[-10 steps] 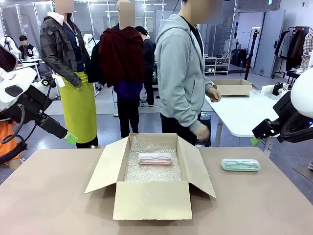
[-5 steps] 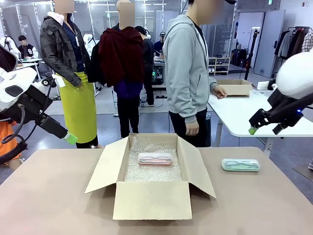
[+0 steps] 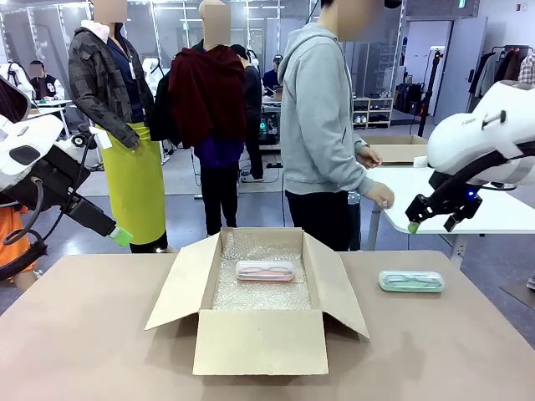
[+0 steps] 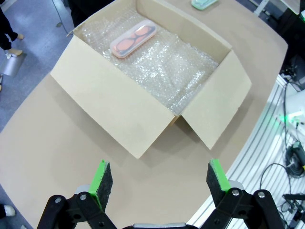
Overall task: Pack the glasses set securely to prepare it for shipping.
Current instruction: Put the Glasses case from the right side of the table into the Package Box.
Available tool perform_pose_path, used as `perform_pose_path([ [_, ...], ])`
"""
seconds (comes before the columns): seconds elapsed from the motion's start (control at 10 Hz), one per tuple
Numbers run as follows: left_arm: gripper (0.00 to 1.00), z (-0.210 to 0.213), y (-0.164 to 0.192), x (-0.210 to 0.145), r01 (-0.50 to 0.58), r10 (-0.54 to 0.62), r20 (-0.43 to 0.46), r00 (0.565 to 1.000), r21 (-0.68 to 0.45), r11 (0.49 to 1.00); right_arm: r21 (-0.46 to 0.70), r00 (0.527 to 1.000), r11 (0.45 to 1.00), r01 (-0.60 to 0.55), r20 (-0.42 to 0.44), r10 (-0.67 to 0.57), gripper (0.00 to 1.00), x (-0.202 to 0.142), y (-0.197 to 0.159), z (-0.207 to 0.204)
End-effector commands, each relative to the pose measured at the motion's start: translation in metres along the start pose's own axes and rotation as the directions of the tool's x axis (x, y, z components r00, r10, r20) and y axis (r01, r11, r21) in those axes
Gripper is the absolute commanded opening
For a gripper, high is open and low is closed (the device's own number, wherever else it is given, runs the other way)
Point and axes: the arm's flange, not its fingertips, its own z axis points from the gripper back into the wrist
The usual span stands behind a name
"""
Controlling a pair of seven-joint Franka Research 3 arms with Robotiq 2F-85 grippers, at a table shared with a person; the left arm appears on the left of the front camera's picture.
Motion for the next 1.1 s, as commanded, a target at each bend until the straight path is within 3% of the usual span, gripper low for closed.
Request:
perform_pose_path([
  [0.0,1.0,0.002,0.001,0.0,0.007,-0.007,0.009,1.0,-0.015,1.0,-0.017,1.0,1.0,-0.006,-0.005,0.006,1.0,0.014,-0.004,-0.012],
  [0.1,1.0,0.002,0.001,0.0,0.007,-0.007,0.009,1.0,-0.015,1.0,-0.012,0.999,1.0,0.0,-0.038,-0.001,1.0,0.015,-0.004,-0.023],
  [0.6,1.0,0.002,0.001,0.0,0.007,-0.007,0.009,1.0,-0.015,1.0,-0.004,1.0,1.0,0.001,-0.013,-0.001,1.0,0.011,-0.004,-0.016],
  [0.7,1.0,0.002,0.001,0.0,0.007,-0.007,0.009,1.0,-0.015,1.0,0.027,0.976,0.975,-0.219,0.003,0.219,1.0,0.013,-0.007,-0.023],
  [0.8,1.0,0.002,0.001,0.0,0.007,-0.007,0.009,1.0,-0.015,1.0,0.012,0.886,0.886,-0.463,0.022,0.463,1.0,0.013,-0.005,-0.027],
  [0.9,1.0,0.002,0.001,0.0,0.007,-0.007,0.009,1.0,-0.015,1.0,0.014,0.756,0.757,-0.653,-0.024,0.654,1.0,0.014,-0.003,-0.031],
  [1.0,1.0,0.002,0.001,0.0,0.007,-0.007,0.009,1.0,-0.015,1.0,-0.005,0.636,0.637,-0.771,-0.052,0.77,1.0,0.014,0.002,-0.034],
])
